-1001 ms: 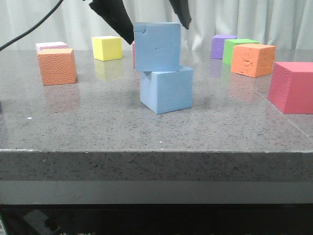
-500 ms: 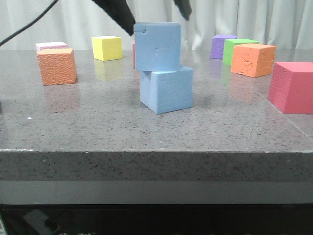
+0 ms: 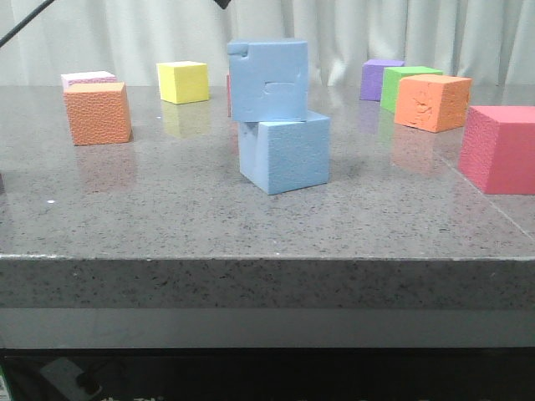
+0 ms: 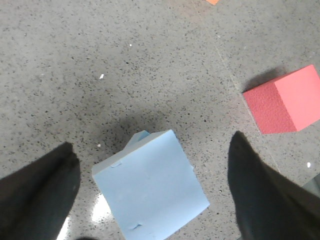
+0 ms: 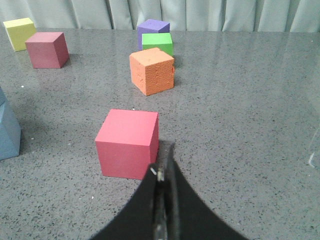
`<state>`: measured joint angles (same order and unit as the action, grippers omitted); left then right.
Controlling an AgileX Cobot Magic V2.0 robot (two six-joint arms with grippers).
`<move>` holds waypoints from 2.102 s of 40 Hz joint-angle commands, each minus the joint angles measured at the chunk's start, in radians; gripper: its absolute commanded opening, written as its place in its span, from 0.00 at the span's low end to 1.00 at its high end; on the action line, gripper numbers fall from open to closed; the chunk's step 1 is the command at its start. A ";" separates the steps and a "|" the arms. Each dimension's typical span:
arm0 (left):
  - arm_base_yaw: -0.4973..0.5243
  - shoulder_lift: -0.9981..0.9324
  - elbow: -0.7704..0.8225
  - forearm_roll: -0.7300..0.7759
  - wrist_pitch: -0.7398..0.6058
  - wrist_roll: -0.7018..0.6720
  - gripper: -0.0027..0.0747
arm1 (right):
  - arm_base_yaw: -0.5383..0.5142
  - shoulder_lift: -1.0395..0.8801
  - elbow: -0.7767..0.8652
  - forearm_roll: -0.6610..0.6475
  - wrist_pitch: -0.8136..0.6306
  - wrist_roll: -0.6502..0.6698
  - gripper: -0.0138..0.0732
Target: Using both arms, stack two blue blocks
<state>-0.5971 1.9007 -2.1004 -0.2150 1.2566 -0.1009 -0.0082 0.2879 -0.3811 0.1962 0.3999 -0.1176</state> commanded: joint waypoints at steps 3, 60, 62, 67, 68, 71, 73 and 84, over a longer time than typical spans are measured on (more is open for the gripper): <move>-0.005 -0.054 -0.032 -0.007 0.029 0.002 0.55 | 0.001 0.009 -0.027 0.003 -0.082 -0.010 0.08; 0.193 -0.478 0.546 0.215 -0.124 0.049 0.01 | 0.001 0.009 -0.027 0.003 -0.076 -0.010 0.08; 0.195 -0.511 0.591 0.215 -0.167 0.049 0.01 | 0.001 0.009 -0.027 0.003 -0.076 -0.010 0.08; 0.195 -0.597 0.726 0.215 -0.313 0.049 0.01 | 0.001 0.009 -0.027 0.003 -0.076 -0.010 0.08; 0.195 -0.611 0.749 0.215 -0.348 0.049 0.01 | 0.001 0.009 -0.027 0.003 -0.076 -0.010 0.08; 0.195 -0.661 0.829 0.215 -0.432 0.049 0.01 | 0.001 0.009 -0.027 0.003 -0.076 -0.010 0.08; 0.195 -0.688 0.880 0.215 -0.476 0.049 0.01 | 0.001 0.009 -0.027 0.003 -0.076 -0.010 0.08; 0.195 -0.885 1.150 0.215 -0.764 0.049 0.01 | 0.001 0.009 -0.027 0.003 -0.076 -0.010 0.08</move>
<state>-0.4050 1.0922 -0.9905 0.0000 0.6564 -0.0517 -0.0082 0.2879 -0.3811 0.1962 0.3999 -0.1176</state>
